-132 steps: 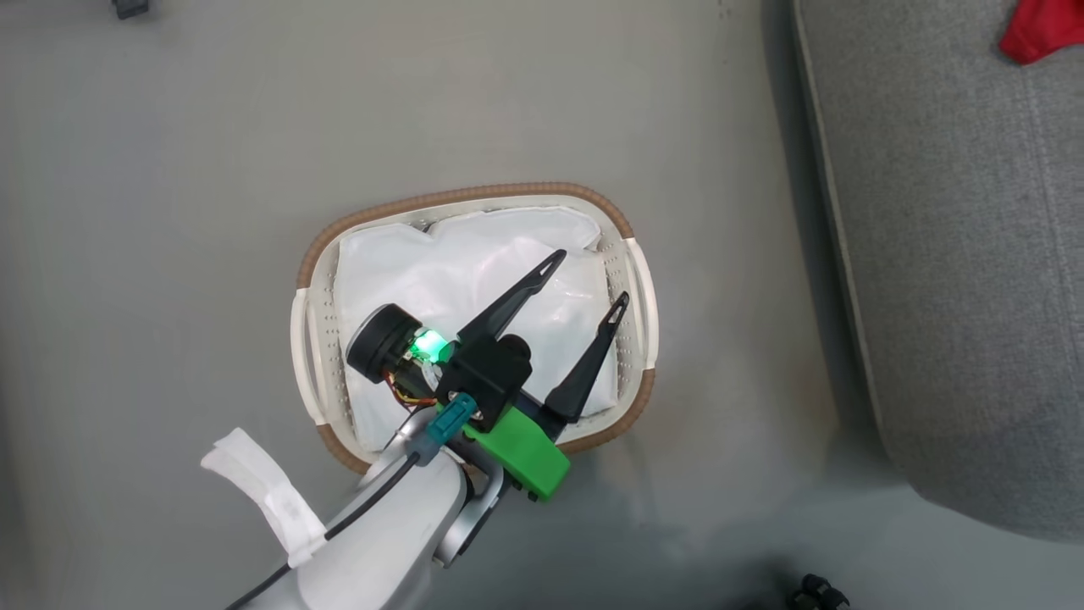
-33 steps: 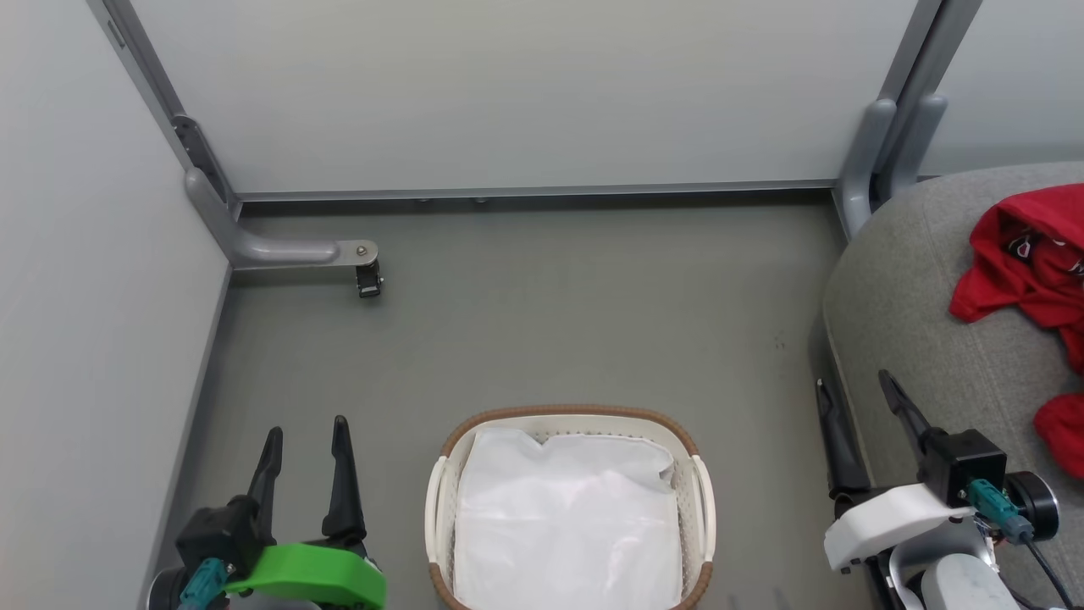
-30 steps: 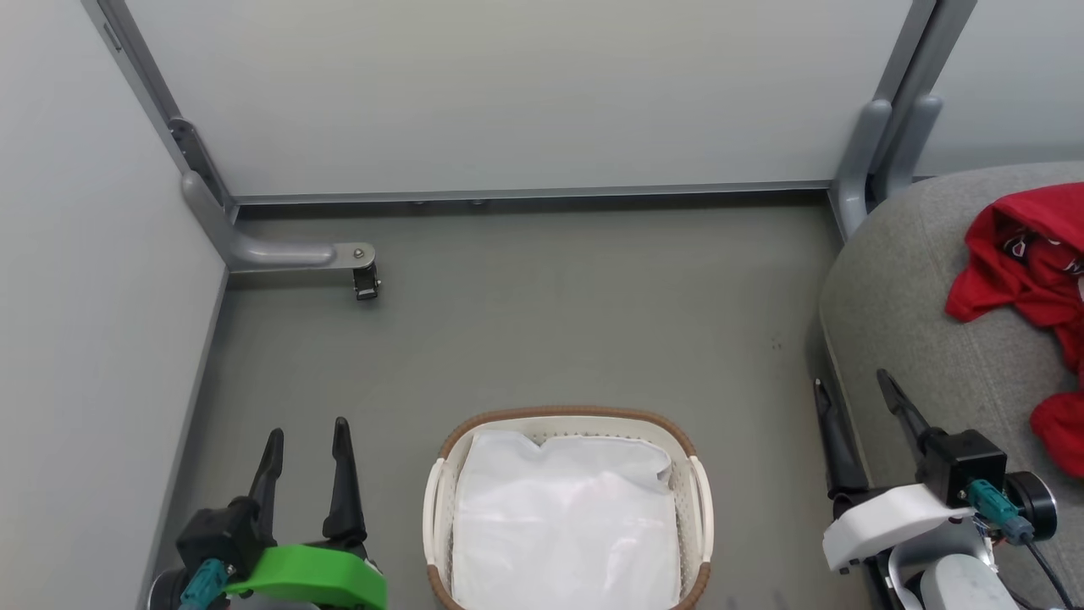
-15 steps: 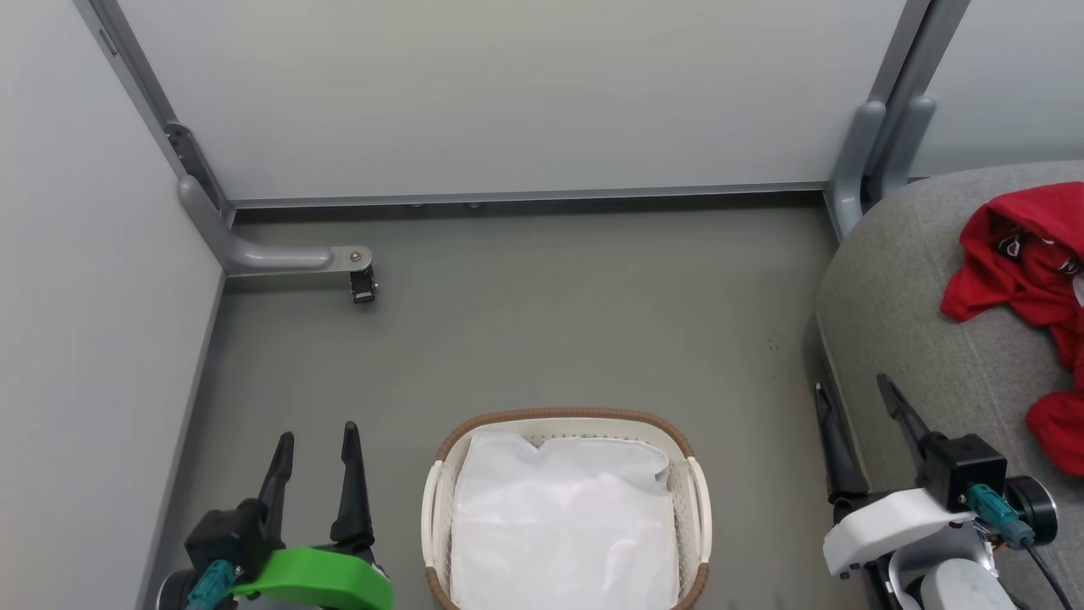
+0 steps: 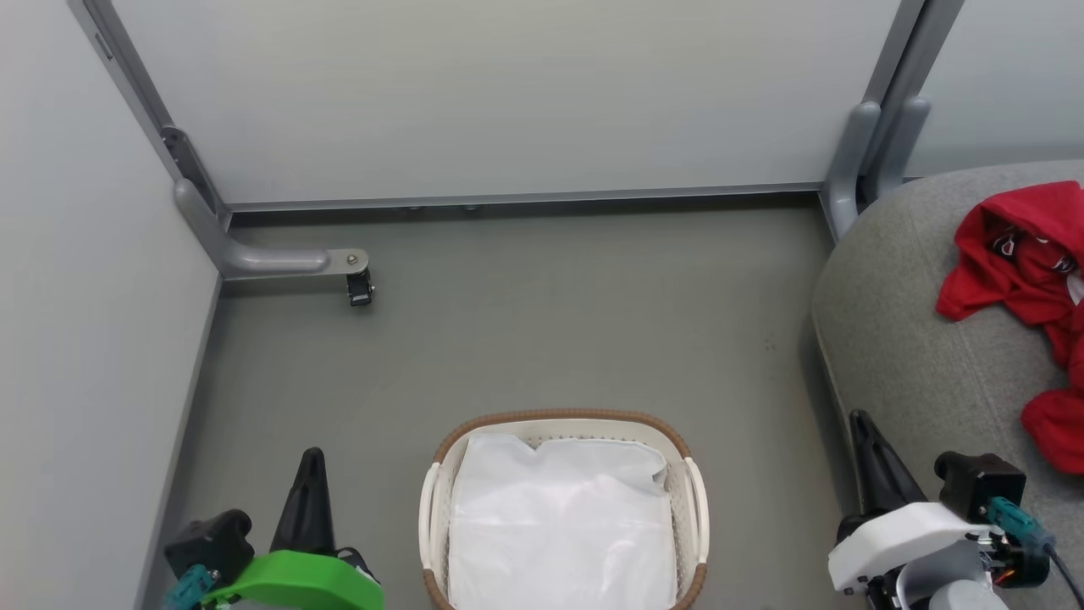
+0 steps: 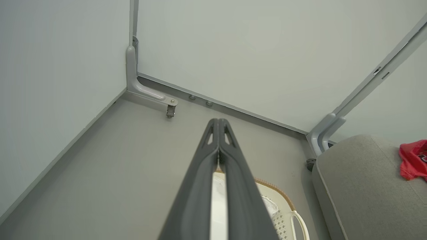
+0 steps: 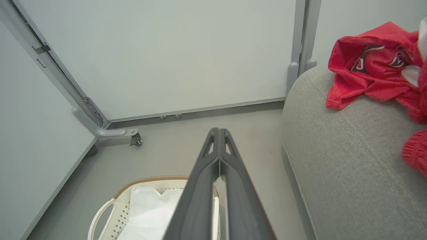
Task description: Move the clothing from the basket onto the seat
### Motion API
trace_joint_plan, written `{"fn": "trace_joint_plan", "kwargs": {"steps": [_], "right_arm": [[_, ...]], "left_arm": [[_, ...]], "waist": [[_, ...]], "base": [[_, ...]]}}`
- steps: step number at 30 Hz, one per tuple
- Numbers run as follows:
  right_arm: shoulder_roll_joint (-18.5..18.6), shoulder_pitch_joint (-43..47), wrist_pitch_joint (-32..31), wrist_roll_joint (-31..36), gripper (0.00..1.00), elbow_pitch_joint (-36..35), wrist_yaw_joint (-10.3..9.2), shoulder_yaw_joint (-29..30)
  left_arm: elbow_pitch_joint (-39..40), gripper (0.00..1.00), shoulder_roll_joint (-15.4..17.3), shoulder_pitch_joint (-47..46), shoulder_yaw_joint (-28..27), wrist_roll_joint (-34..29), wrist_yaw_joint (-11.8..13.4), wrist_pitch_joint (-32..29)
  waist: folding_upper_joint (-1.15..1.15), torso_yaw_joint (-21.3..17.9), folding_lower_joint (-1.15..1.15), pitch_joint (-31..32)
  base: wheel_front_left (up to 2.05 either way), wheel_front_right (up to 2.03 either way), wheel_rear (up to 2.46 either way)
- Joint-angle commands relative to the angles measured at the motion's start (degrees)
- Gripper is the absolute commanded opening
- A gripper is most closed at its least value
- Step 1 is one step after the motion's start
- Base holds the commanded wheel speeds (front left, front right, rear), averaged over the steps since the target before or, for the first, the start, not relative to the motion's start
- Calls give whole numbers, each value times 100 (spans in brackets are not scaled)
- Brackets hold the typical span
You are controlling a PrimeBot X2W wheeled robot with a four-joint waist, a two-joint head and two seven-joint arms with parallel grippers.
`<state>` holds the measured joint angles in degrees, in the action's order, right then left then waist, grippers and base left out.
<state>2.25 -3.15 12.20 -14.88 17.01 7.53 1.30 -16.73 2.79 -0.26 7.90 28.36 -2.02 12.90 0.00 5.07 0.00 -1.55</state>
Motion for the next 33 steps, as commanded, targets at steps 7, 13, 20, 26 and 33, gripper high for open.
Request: {"fn": "trace_joint_plan", "kwargs": {"steps": [7, 13, 20, 26, 33], "right_arm": [[25, -120, -196, -923, 0, -138, -1, 65], [30, -138, -337, -1514, 0, -160, -1, 102], [35, -162, -496, -2163, 0, -180, -2, 144], [39, -177, -623, -2673, 0, -194, -2, 180], [44, -194, -762, -3224, 0, -208, -3, 220]], "left_arm": [[112, 0, 53, -138, -154, 778, -78, -191], [133, 0, 66, -186, -244, 1282, -121, -328], [152, 0, 78, -237, -351, 1832, -168, -479], [166, 0, 86, -272, -433, 2262, -205, -597], [181, 0, 93, -310, -531, 2731, -242, -730]], "waist": [[0, -33, 0, 9], [0, -58, 0, 16], [0, -89, 0, 24], [0, -114, 0, 31], [0, -144, 0, 39]], "base": [[0, 0, 0], [0, 0, 0], [0, 0, 0], [0, 0, 0], [0, 0, 0]]}}
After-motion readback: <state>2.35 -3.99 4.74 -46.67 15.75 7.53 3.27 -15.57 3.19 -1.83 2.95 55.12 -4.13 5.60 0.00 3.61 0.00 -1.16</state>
